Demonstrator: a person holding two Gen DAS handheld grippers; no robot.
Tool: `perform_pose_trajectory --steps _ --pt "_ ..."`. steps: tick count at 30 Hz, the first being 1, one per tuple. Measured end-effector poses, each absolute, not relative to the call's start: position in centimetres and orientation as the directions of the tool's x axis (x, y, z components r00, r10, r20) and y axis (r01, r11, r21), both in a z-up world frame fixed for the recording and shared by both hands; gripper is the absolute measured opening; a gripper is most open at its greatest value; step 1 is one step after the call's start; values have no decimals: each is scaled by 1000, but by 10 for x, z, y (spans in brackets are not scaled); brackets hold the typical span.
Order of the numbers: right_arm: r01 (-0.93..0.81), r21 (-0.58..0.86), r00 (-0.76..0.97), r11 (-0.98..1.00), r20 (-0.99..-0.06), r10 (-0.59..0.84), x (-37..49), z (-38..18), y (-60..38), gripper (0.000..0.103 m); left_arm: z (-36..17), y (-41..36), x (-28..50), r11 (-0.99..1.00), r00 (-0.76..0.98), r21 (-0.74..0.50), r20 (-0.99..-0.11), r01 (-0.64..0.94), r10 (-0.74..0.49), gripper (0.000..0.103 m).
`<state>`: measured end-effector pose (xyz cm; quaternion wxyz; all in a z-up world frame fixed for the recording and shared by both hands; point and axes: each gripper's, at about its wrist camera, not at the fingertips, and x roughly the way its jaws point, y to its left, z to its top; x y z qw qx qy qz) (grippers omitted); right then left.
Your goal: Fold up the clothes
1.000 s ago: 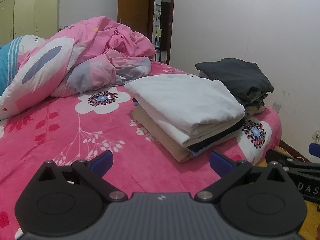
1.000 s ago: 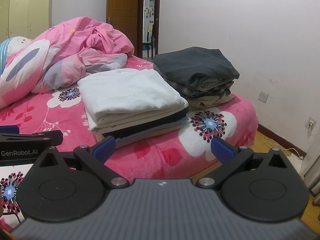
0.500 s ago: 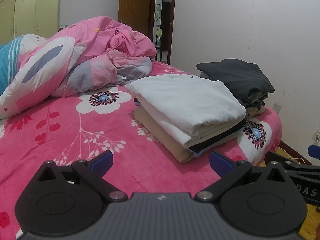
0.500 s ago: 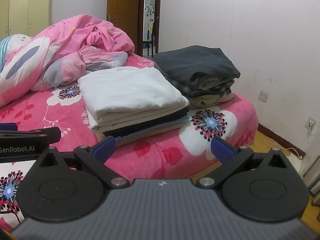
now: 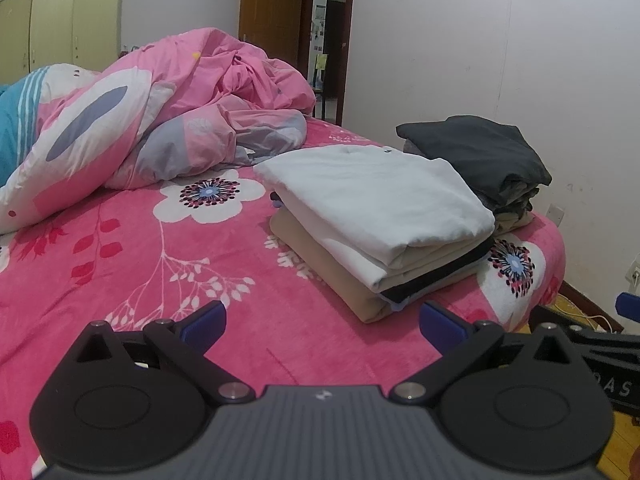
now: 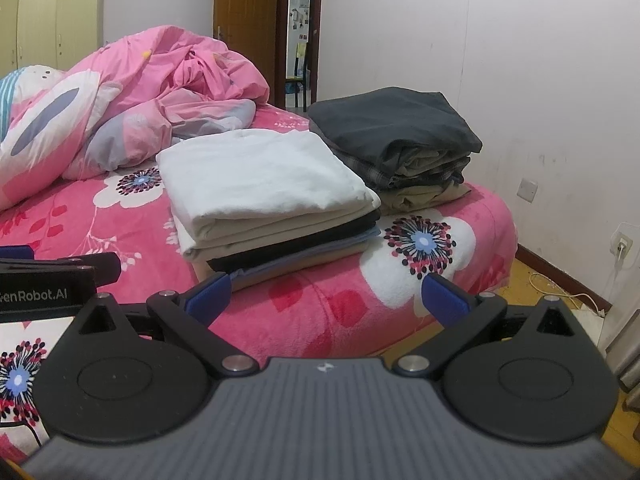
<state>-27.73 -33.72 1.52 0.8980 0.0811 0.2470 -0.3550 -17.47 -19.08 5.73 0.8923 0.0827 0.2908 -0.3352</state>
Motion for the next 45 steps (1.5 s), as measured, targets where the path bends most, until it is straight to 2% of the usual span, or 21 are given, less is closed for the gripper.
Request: perform_pose_trajectory --steps 45 --pt "672 -37 622 740 -515 -590 -270 13 -338 102 55 -189 -171 775 609 -57 -583 630 -538 103"
